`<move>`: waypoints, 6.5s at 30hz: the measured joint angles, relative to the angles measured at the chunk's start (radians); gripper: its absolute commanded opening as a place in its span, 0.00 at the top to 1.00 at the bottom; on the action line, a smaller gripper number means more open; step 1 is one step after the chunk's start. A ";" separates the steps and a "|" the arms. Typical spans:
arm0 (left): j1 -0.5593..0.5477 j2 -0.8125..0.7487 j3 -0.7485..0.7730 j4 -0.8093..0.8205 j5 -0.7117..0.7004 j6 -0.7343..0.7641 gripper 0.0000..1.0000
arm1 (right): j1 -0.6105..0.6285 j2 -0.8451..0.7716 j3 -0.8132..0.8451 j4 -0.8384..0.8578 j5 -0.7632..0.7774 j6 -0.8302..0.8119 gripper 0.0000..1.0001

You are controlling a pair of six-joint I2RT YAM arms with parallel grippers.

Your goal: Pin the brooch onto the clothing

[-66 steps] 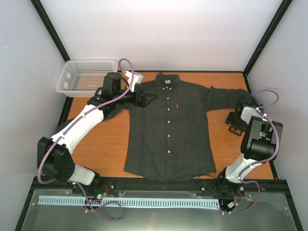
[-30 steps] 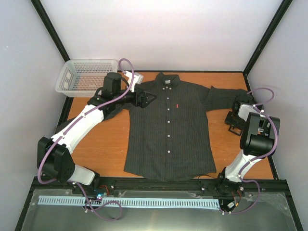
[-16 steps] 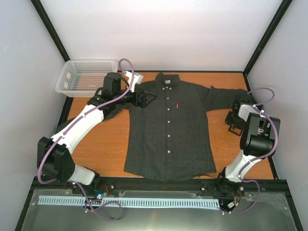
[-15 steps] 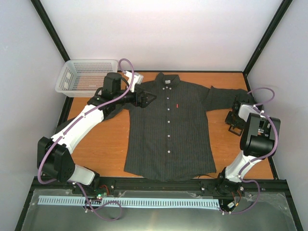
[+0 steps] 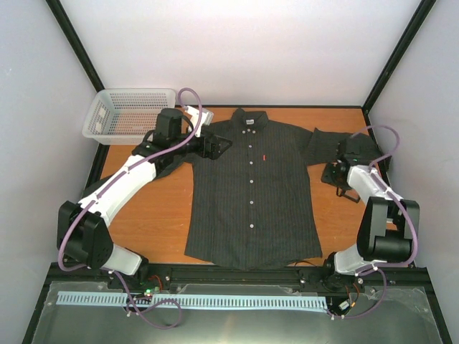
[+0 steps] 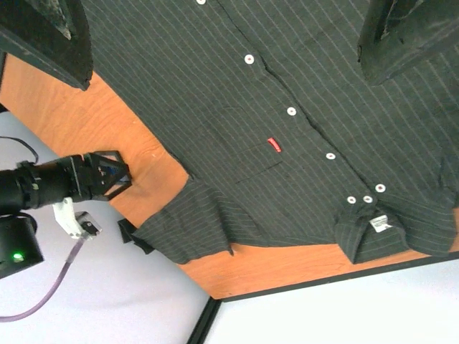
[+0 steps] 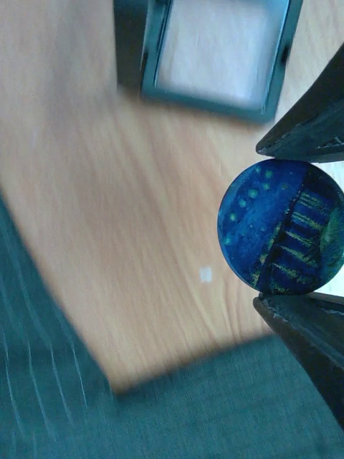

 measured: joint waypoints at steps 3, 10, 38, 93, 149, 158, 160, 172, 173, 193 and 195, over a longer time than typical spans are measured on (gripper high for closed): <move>0.006 0.003 0.000 0.000 -0.035 0.008 0.00 | 0.121 -0.026 -0.002 0.017 -0.035 0.009 0.55; 0.020 0.006 -0.020 0.004 -0.093 0.016 0.00 | 0.470 -0.033 -0.002 0.117 -0.145 0.005 0.55; 0.047 0.239 -0.132 0.216 0.386 -0.446 0.26 | 0.713 -0.150 -0.237 0.689 -0.539 -0.158 0.55; -0.044 0.324 0.028 -0.135 0.367 -0.275 0.99 | 0.732 -0.224 -0.236 0.674 -0.369 -0.286 0.00; 0.050 -0.025 -0.191 0.012 0.322 -0.365 0.05 | 0.775 -0.261 -0.278 0.846 -0.465 -0.616 0.97; 0.040 -0.068 -0.243 0.105 0.508 -0.090 0.11 | 0.637 -0.254 -0.001 0.430 -0.872 -0.361 0.97; 0.028 -0.068 -0.243 0.103 0.543 -0.039 0.13 | 0.636 -0.222 0.037 0.358 -0.965 -0.369 0.97; -0.053 -0.072 -0.242 0.021 0.621 0.127 0.57 | 0.635 -0.111 0.109 0.114 -1.205 -0.451 0.97; -0.056 -0.071 -0.242 0.011 0.623 0.133 0.59 | 0.635 -0.109 0.111 0.111 -1.213 -0.453 0.97; -0.064 -0.032 -0.210 -0.026 0.657 0.154 0.82 | 0.635 -0.108 0.114 0.100 -1.250 -0.463 0.97; -0.064 -0.032 -0.210 -0.025 0.657 0.153 0.81 | 0.635 -0.108 0.114 0.100 -1.252 -0.463 0.97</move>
